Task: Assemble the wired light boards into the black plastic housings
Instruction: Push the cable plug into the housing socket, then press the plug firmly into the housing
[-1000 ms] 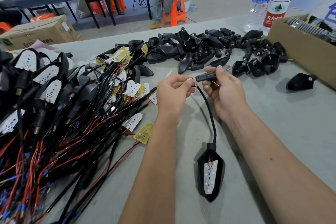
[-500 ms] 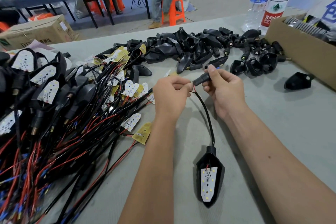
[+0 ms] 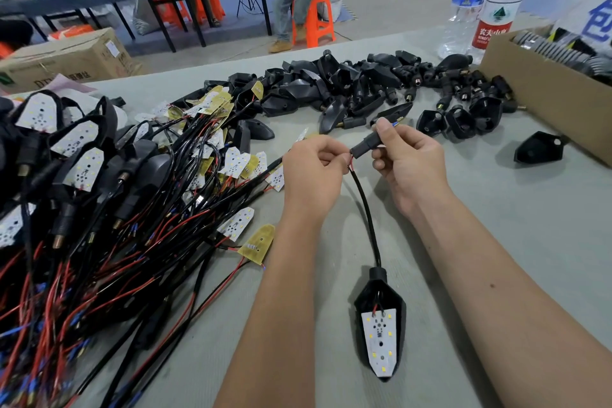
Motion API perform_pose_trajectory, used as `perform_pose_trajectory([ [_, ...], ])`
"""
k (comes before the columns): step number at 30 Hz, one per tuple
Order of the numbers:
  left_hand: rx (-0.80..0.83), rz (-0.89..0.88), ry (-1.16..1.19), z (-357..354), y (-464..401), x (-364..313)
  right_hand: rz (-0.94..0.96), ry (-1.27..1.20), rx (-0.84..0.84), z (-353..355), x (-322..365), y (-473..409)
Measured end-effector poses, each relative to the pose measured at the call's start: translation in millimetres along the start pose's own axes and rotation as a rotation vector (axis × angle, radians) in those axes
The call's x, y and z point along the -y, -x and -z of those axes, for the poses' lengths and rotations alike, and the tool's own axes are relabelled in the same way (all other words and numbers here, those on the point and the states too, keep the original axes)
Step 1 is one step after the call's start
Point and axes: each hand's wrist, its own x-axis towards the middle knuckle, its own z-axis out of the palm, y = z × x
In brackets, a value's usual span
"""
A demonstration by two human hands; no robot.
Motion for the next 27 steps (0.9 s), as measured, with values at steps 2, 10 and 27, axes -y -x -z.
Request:
perform_pose_trajectory([
  [2, -0.011, 0.087, 0.075, -0.5, 1.2, 1.1, 0.004, 0.013, -0.004, -1.0, -0.6, 1.0],
  [10, 0.113, 0.100, 0.128, -1.0, 2.1, -0.7, -0.070, -0.006, 0.009, -0.3, 6.3, 2.3],
  [27, 0.637, 0.460, 0.324, 13.4, 9.0, -12.3, 0.060, -0.031, -0.255, 8.9, 17.6, -5.8],
])
